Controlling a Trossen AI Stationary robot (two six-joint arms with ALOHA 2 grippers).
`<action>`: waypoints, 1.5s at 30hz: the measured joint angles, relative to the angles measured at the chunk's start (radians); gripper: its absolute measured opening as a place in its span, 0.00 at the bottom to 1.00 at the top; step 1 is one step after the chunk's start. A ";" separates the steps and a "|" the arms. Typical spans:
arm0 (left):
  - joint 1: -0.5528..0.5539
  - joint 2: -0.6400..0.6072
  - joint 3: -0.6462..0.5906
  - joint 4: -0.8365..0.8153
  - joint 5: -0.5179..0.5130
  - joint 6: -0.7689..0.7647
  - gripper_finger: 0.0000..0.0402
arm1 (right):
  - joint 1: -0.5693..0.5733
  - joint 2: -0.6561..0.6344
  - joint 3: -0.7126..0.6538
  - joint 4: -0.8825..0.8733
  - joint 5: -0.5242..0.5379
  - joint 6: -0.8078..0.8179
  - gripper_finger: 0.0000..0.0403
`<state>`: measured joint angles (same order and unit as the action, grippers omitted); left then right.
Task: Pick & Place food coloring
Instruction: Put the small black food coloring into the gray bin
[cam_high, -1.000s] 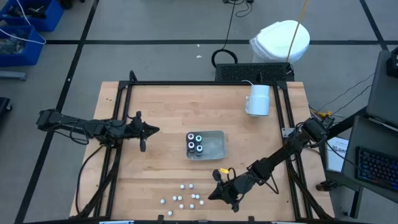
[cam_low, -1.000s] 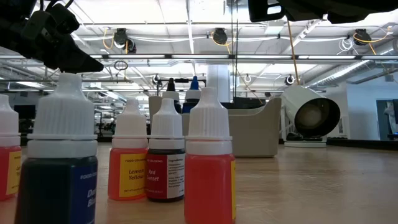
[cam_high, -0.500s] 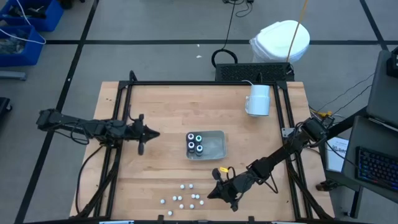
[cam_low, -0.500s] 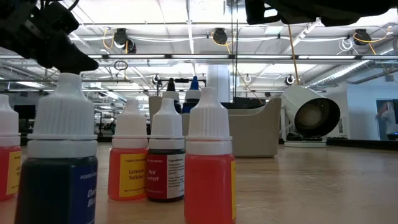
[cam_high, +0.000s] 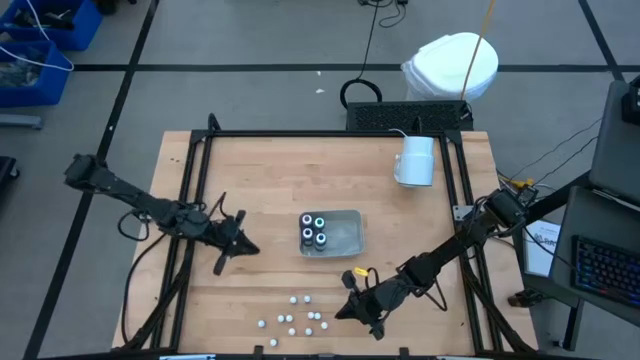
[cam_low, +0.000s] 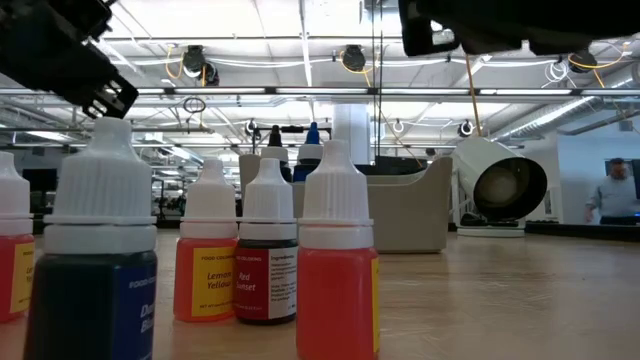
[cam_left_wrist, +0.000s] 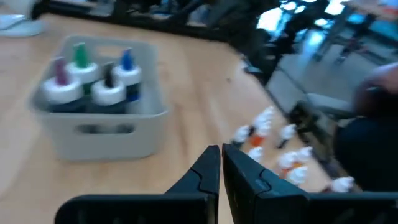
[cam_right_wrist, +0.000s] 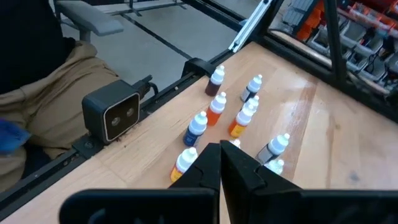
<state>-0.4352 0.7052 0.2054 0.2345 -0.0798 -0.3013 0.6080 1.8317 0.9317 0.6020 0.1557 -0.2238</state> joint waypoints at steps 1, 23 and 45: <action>-0.023 0.016 0.000 0.036 0.013 0.000 0.06 | 0.000 0.000 -0.008 -0.001 -0.005 0.019 0.00; -0.443 0.500 0.249 -0.036 -0.357 -0.355 0.02 | 0.000 0.000 -0.111 0.086 -0.048 -0.013 0.00; -0.464 0.674 0.446 -0.134 -0.215 -0.438 0.25 | 0.000 0.000 -0.112 0.302 -0.048 0.024 0.00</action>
<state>-0.8997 1.3789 0.6518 0.1009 -0.2951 -0.7394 0.6081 1.8313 0.8200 0.9039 0.1078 -0.1993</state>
